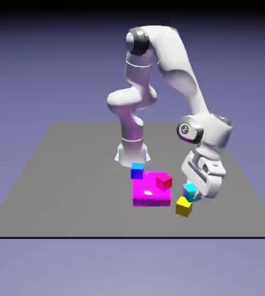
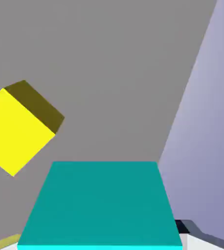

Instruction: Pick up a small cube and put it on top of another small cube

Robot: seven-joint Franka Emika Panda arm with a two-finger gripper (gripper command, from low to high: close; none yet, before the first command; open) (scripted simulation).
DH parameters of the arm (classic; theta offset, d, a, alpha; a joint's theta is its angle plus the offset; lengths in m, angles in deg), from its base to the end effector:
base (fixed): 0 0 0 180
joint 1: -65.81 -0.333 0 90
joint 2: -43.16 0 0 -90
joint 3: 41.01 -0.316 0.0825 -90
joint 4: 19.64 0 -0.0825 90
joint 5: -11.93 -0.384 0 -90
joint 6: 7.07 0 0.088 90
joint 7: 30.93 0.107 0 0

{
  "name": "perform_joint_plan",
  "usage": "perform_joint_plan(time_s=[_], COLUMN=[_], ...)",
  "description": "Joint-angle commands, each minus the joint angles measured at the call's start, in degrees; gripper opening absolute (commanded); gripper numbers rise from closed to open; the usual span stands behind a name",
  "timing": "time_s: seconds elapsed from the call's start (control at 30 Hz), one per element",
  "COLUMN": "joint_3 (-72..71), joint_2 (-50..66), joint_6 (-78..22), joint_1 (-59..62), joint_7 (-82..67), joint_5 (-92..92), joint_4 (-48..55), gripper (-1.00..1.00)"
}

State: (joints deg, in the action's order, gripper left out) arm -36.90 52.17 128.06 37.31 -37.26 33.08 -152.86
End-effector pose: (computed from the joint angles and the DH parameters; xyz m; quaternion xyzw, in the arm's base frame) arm 0.4631 0.2044 0.2629 0.9088 0.3927 -0.0407 0.1348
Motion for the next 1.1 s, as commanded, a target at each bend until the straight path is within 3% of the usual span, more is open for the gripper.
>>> perform_joint_plan(time_s=[0.0,0.57,0.8,0.83,1.07], joint_3=[-0.35,-6.34,-6.21,-6.21,-6.34], joint_2=[-1.97,-34.81,-27.22,-27.21,-34.81], joint_6=[-1.15,-21.18,-7.38,-7.37,-21.18], joint_1=[1.31,22.86,23.43,23.43,22.86], joint_7=[2.57,44.13,44.84,44.84,44.13], joint_5=[-0.96,-18.71,-17.69,-17.69,-18.71], joint_4=[-1.60,-28.24,-34.47,-34.47,-28.24], gripper=[-1.00,-1.00,-1.00,1.00,1.00])
